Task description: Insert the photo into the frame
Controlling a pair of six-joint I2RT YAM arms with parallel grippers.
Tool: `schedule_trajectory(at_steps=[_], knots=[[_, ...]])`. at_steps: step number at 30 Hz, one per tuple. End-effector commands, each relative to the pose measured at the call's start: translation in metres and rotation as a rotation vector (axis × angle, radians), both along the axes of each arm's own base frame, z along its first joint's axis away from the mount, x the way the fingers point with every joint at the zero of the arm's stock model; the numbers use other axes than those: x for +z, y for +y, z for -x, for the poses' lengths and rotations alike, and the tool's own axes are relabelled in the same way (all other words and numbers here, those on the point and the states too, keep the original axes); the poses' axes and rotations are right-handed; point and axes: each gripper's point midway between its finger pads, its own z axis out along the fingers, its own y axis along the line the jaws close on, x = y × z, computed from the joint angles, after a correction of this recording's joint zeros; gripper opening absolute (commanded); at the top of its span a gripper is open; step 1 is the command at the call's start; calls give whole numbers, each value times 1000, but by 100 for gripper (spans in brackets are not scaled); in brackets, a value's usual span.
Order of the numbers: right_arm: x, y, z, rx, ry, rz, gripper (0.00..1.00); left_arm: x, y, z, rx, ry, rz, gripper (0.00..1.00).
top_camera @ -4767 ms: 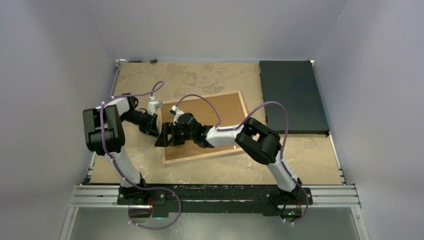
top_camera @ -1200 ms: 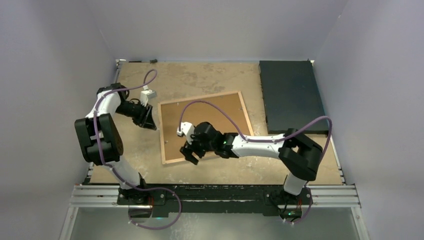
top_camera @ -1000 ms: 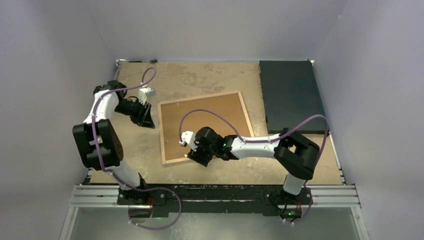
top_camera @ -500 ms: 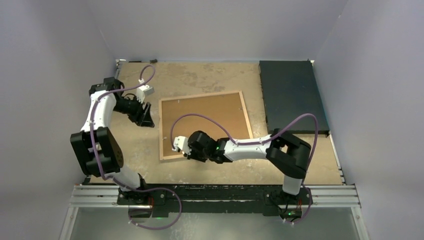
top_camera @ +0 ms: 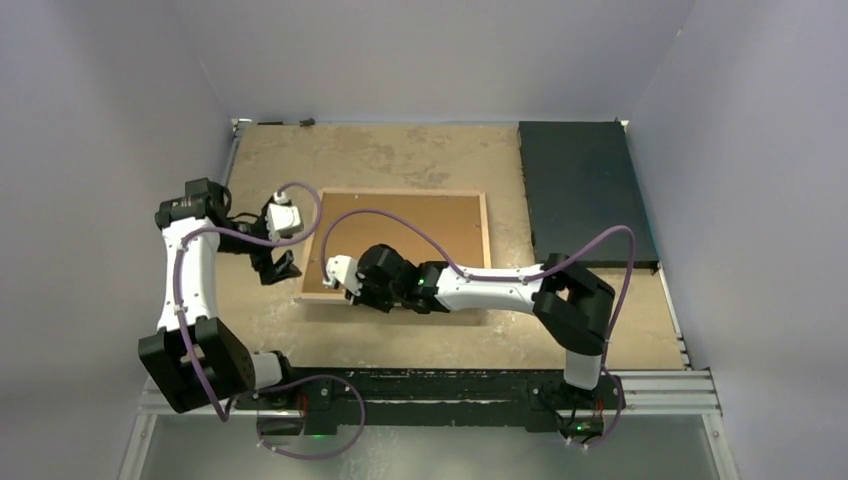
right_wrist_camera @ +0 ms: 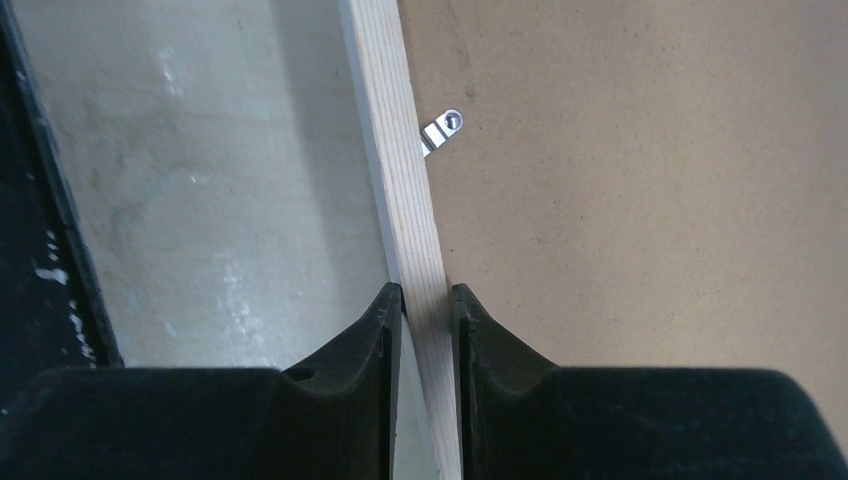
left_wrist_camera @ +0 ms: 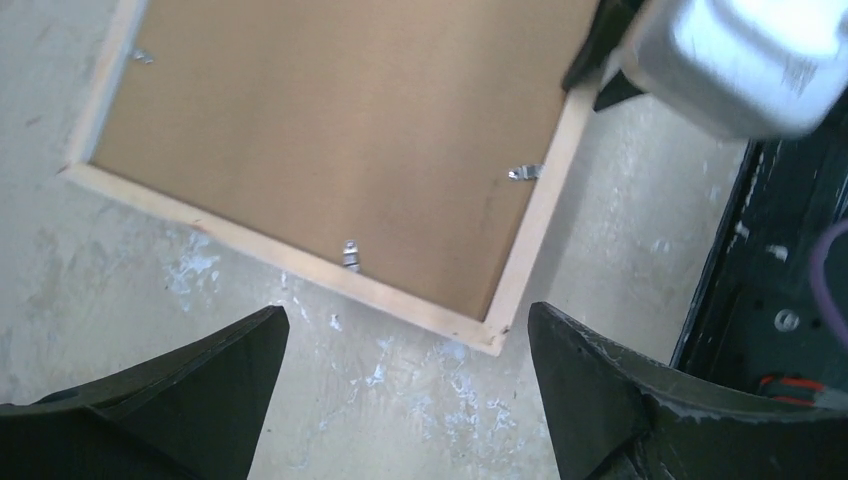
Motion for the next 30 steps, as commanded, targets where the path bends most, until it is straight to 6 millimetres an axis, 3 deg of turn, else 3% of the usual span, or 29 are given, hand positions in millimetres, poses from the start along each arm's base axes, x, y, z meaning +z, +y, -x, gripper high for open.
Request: schedule_trajectory(at_steps=[1,7,13,22,27,30], knots=[[54,32,-15,-8,8,-178,0,-15,-6,15,-229,-148,-61,88],[82,46,-22,-7,63,-286,0,-43,7,10,-272,-363,-253,86],[92,50,-26,-4,94,-330,0,-57,10,10,-362,-577,-412,86],[107,52,-29,3,119,-361,0,-73,-2,4,-484,-814,-480,85],[117,56,-31,5,131,-378,0,-78,-8,-11,-512,-907,-526,83],[122,58,-28,12,143,-390,0,-67,-14,-32,-435,-953,-551,75]])
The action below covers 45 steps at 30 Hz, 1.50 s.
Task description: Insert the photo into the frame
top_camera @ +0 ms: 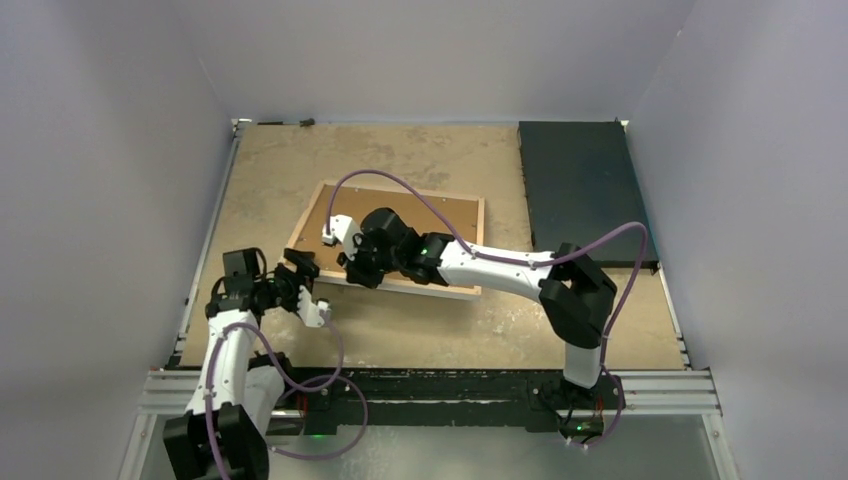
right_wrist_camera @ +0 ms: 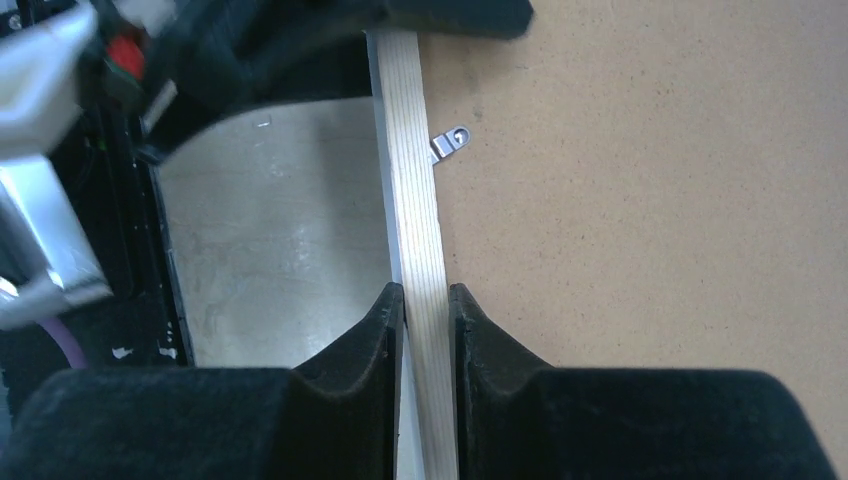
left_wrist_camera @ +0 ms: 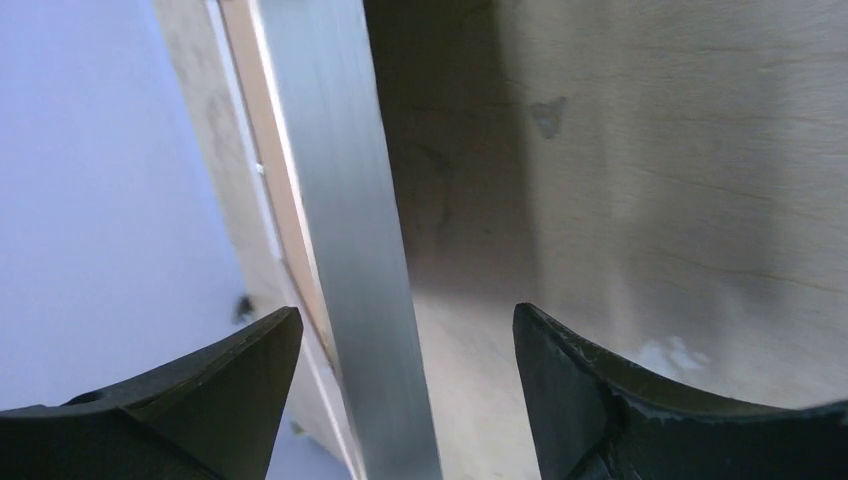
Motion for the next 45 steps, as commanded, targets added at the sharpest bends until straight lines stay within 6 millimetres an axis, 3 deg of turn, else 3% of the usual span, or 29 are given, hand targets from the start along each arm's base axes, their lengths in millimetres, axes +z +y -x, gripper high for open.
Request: schedule_trajectory(at_steps=[1,3,8,10,13,14,20,23,30,31,32,40,45], knots=[[59,23,-3,23,-25,-160,0,34,-13,-43,-19,-239,-47,70],[62,23,-3,24,-23,-162,0,36,-20,-48,-38,-252,-67,60],[64,16,-7,1,-48,-143,0,54,-28,-55,-23,-290,-27,10],[67,11,-10,-18,-73,-139,11,59,-28,-53,-20,-283,-28,1],[74,-1,-17,-55,-128,-129,42,69,-29,-50,-17,-285,-16,0],[75,-6,-18,-69,-150,-121,47,74,-30,-49,-13,-283,-2,0],[92,-50,-26,-135,-314,-89,58,87,-32,-43,7,-210,46,0],[91,-67,-26,-144,-364,-51,63,90,-34,-41,13,-170,65,0],[87,-72,-16,-66,-396,3,69,93,-33,-37,20,-109,63,0],[88,-70,-12,-46,-394,-6,78,93,-33,-37,21,-101,63,0],[90,-69,-8,-29,-392,-12,96,96,-33,-38,23,-96,68,0],[105,-64,8,22,-397,-66,99,106,-36,-38,24,-97,94,0],[74,-64,-1,5,-462,71,95,123,-38,-41,41,-90,139,0]])
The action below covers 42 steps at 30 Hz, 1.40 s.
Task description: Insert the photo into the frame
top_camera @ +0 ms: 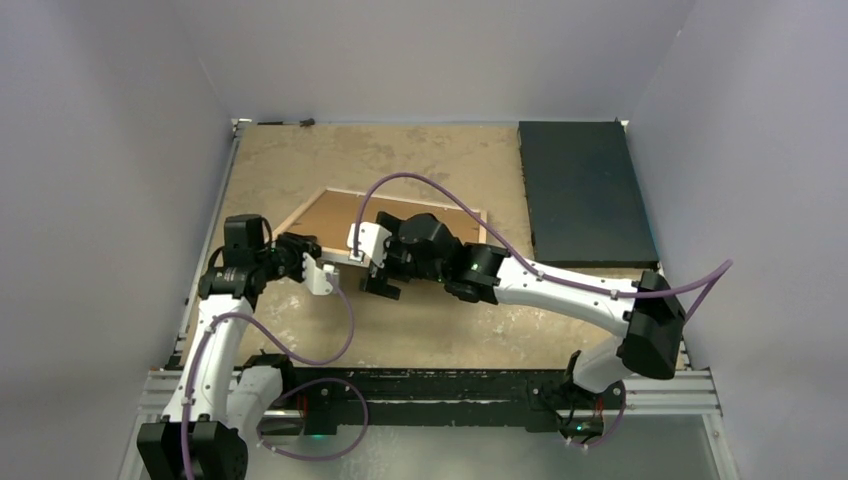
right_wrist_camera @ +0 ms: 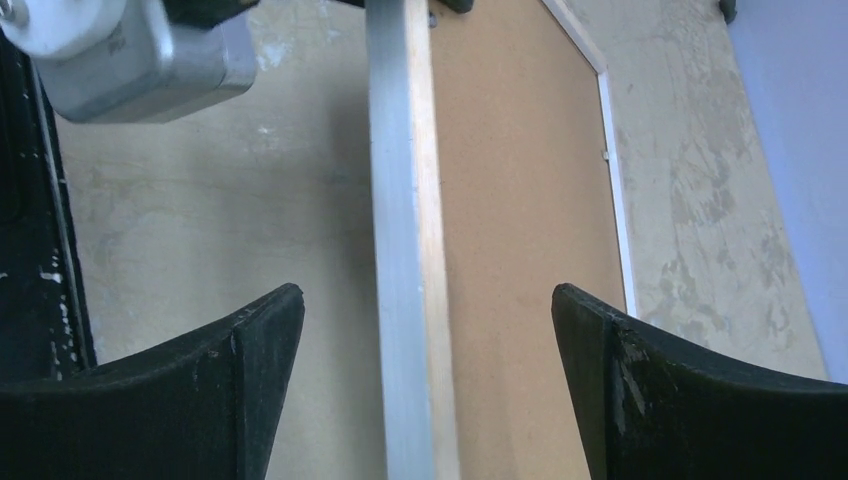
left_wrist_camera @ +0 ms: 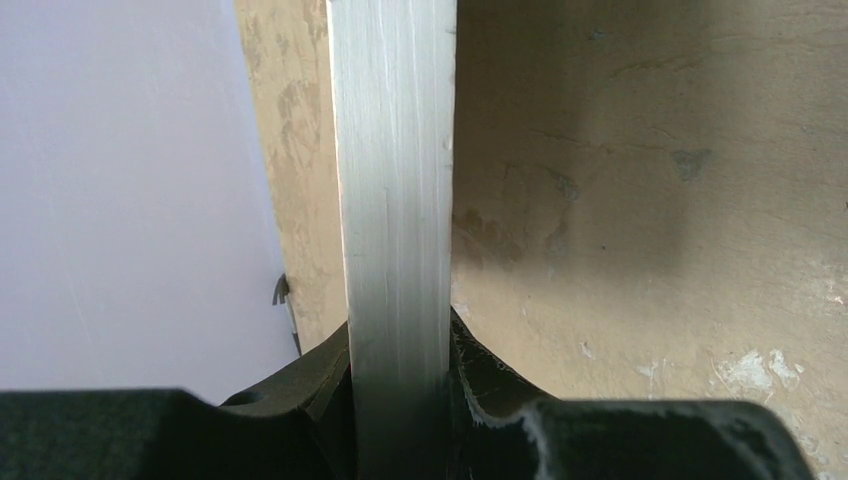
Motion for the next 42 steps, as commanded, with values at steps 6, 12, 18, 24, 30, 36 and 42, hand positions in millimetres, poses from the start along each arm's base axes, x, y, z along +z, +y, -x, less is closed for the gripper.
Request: schedule_trajectory(at_steps=[6,12,18,24,30,36,42], knots=[[-23,-9,-38,-189,-177,116,82,62,-13,-9,-17,-85,98,0],[14,-4,-44,-215,-233,-2,67,66,-14,-4,-23,-98,103,0],[29,-1,-42,-195,-227,-13,45,73,-15,-3,-19,-113,111,0],[34,6,-32,-146,-162,5,27,79,-10,-10,42,-114,148,45],[43,14,-34,-152,-89,24,22,111,-6,-30,221,-40,363,74],[67,28,-39,-185,39,-33,22,144,5,-33,336,29,590,92],[82,25,-71,-241,190,-103,22,177,41,-46,520,111,844,96]])
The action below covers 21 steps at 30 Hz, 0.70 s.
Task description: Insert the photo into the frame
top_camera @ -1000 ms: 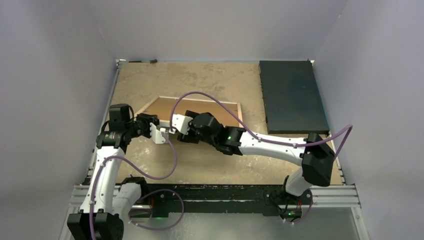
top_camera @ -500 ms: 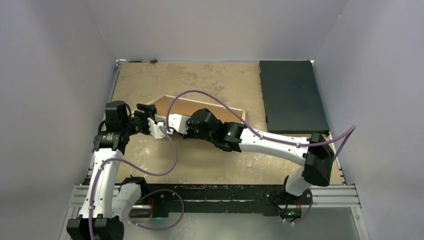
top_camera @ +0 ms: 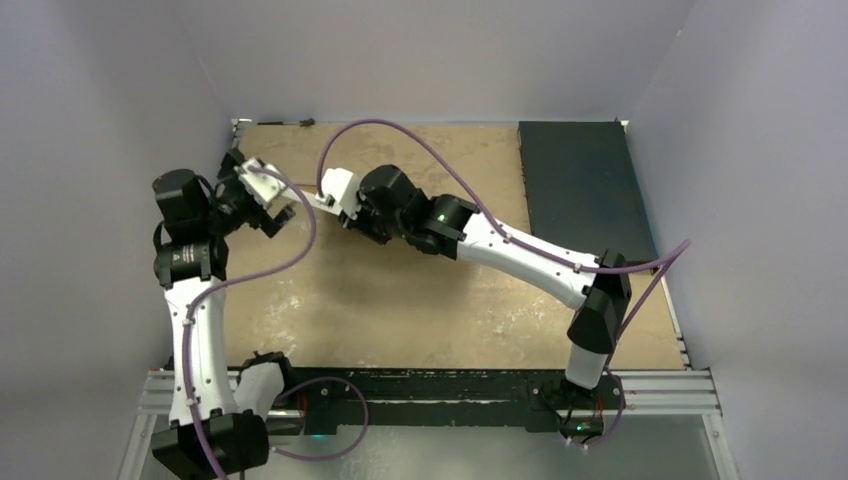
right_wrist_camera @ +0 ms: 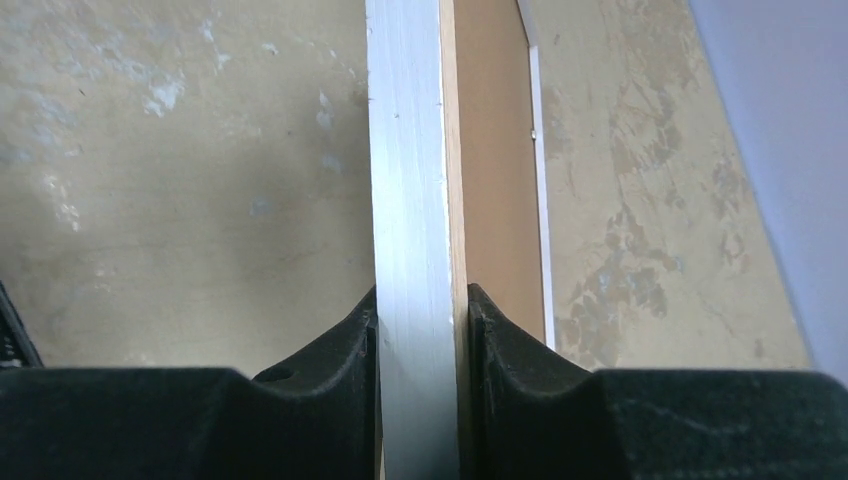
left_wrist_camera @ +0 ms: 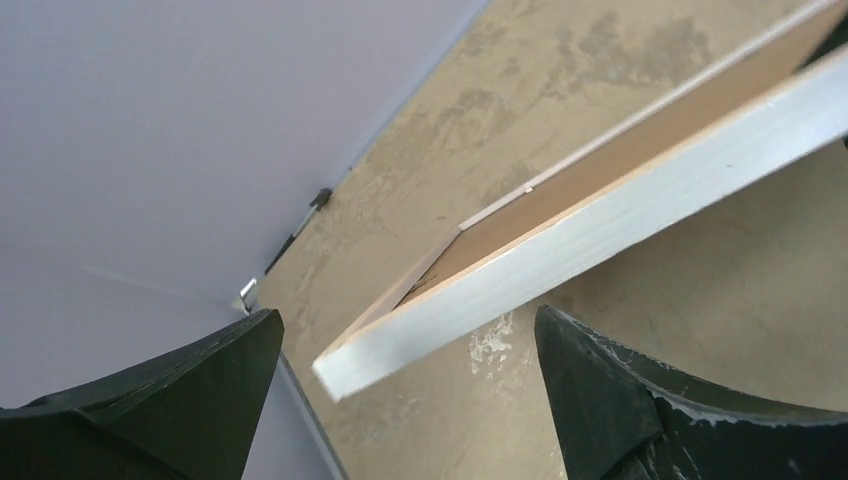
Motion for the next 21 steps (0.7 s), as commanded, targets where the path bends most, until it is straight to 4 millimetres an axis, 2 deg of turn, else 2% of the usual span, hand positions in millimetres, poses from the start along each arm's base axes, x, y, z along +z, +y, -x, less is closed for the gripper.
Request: schedule_trajectory(at_steps=[1,7,10,15,18,21], knots=[[52,6,-19,-43,165,-255,22,43,14,-14,105,56,288,96],[59,-13,-74,-123,354,-438,22,32,28,-47,240,258,523,99],[63,-21,-99,-156,419,-482,22,30,30,-49,266,268,553,100],[78,-36,-135,-212,468,-554,22,11,29,-44,281,321,556,100],[97,-46,-146,-204,516,-645,22,1,23,-38,256,355,559,100],[106,-46,-145,-198,546,-689,22,-6,17,-33,232,382,569,100]])
